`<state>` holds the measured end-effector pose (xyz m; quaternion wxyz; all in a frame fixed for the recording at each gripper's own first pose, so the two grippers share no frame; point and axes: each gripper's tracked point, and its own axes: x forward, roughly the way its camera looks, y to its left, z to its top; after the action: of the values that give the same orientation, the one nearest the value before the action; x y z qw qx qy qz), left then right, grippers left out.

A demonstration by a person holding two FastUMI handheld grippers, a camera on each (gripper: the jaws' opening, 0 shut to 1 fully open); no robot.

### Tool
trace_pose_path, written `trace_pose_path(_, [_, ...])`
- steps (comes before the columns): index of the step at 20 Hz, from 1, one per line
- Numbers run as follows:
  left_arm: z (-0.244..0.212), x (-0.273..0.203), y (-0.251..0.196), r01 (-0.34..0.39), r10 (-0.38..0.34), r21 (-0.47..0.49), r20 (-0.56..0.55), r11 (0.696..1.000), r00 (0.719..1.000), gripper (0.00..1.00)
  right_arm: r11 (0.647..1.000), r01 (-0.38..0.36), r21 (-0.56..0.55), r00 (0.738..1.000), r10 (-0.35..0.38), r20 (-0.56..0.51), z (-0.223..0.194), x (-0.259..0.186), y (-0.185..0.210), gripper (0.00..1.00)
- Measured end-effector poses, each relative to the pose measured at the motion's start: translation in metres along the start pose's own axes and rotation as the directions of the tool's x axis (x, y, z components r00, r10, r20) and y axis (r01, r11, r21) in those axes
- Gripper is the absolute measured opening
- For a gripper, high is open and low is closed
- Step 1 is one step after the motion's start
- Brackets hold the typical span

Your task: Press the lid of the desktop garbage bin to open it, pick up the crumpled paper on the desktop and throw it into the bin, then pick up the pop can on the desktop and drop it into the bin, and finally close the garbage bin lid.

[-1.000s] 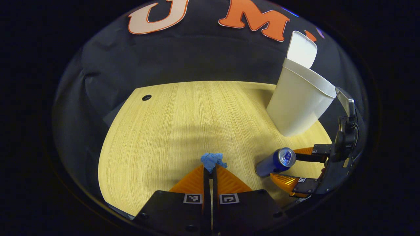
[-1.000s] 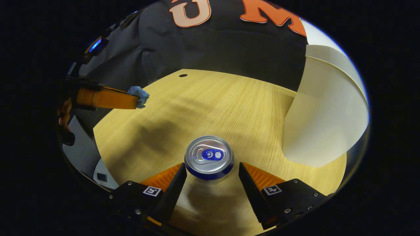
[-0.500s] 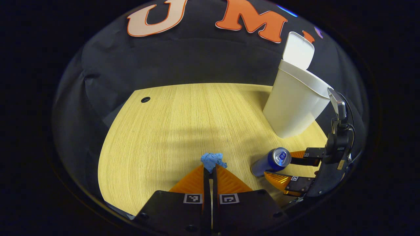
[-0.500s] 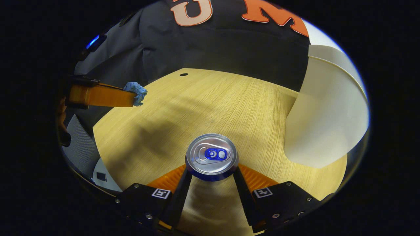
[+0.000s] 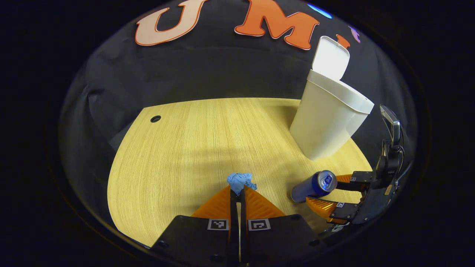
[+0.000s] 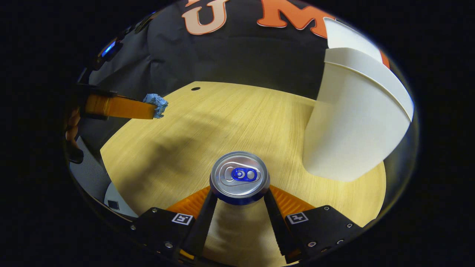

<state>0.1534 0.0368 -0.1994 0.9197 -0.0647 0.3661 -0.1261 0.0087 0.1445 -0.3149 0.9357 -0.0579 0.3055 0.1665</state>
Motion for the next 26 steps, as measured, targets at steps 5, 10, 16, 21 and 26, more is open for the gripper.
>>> trace_pose_path(5, [0.03,0.002,0.014,0.043,-0.044,0.032,0.028,0.999,0.999,0.05,0.996,0.059,0.067,0.998,-0.059,-0.003,-0.001,0.007,-0.004,0.77])
trace_pose_path(10, [0.066,-0.001,0.008,0.121,-0.129,0.102,0.075,0.987,0.989,0.05,0.984,0.118,0.133,0.993,-0.119,-0.001,-0.004,0.012,-0.005,0.77])
trace_pose_path(16, [0.111,-0.006,-0.043,0.229,-0.253,0.176,0.131,0.957,0.958,0.05,0.962,0.185,0.201,0.982,-0.189,0.002,-0.009,0.002,-0.011,0.77])
trace_pose_path(21, [0.145,-0.005,-0.091,0.289,-0.332,0.242,0.16,0.926,0.93,0.05,0.939,0.232,0.255,0.971,-0.24,-0.001,-0.029,-0.023,-0.011,0.77])
trace_pose_path(26, [0.177,-0.011,-0.136,0.343,-0.411,0.299,0.204,0.891,0.889,0.05,0.912,0.277,0.302,0.957,-0.291,0.0,-0.043,-0.042,-0.012,0.77])
